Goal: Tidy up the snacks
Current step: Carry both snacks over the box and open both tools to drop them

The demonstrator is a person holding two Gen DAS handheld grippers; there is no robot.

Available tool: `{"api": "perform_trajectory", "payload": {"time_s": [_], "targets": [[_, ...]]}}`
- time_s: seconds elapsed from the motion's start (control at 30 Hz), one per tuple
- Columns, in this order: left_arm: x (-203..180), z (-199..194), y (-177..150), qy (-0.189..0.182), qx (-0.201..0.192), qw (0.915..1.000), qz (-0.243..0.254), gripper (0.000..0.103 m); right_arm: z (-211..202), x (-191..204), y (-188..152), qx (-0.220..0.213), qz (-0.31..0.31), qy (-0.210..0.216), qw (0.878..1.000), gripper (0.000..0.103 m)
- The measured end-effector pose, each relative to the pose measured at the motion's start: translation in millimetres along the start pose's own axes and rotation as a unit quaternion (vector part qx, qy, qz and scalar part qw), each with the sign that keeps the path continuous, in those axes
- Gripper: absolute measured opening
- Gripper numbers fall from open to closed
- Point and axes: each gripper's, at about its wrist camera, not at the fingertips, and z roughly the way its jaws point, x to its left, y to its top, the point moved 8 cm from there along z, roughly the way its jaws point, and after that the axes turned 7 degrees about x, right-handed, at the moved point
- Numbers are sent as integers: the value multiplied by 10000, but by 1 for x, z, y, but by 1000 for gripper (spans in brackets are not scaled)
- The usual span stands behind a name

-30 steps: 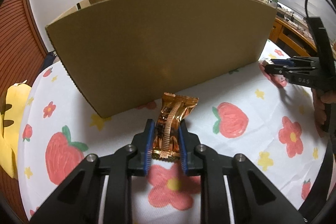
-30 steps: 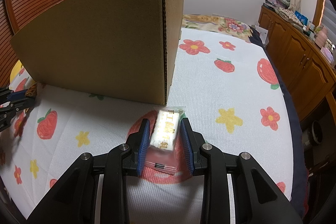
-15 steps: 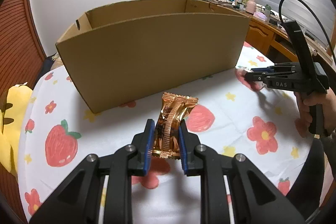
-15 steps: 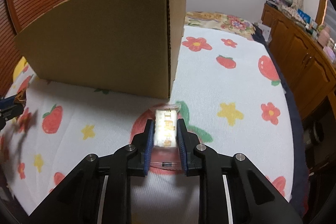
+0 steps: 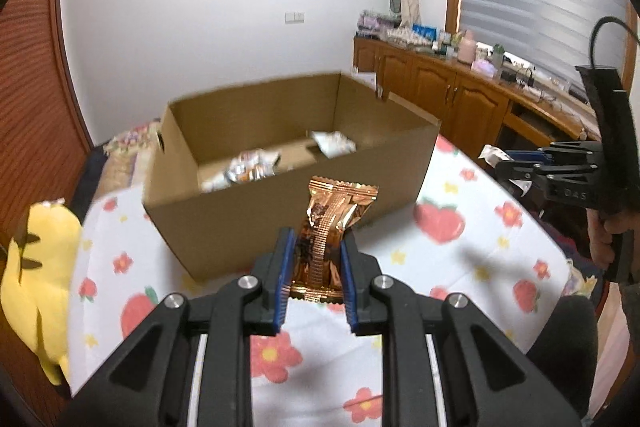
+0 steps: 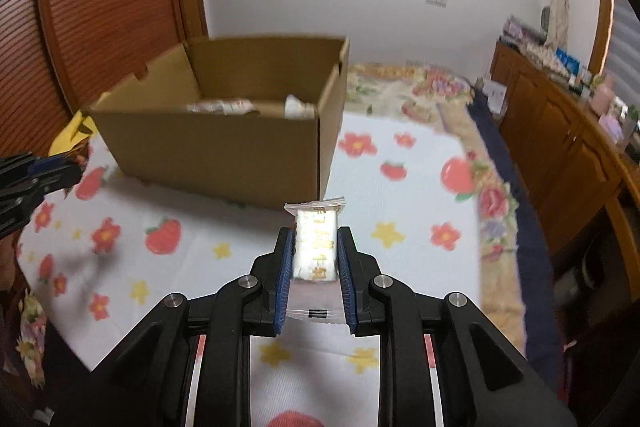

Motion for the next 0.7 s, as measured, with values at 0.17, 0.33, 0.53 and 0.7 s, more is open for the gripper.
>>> {"api": "perform_trajectory", "payload": {"time_s": [0.17, 0.33, 0.53, 0.7], "targets": [[1, -28, 30, 22, -289, 9996, 56, 19, -45, 7, 25, -397, -108, -35, 9991, 20], [3, -47, 48, 59, -494, 9987, 88, 19, -83, 19, 47, -784, -193, -6, 9967, 20], [12, -52, 66, 55, -617, 9980, 81, 19, -101, 32, 68, -1038, -268, 82, 9942, 20], [22, -48, 84, 23, -696, 9976, -5, 19, -102, 41, 90, -1140, -348, 156, 9928, 20]]}}
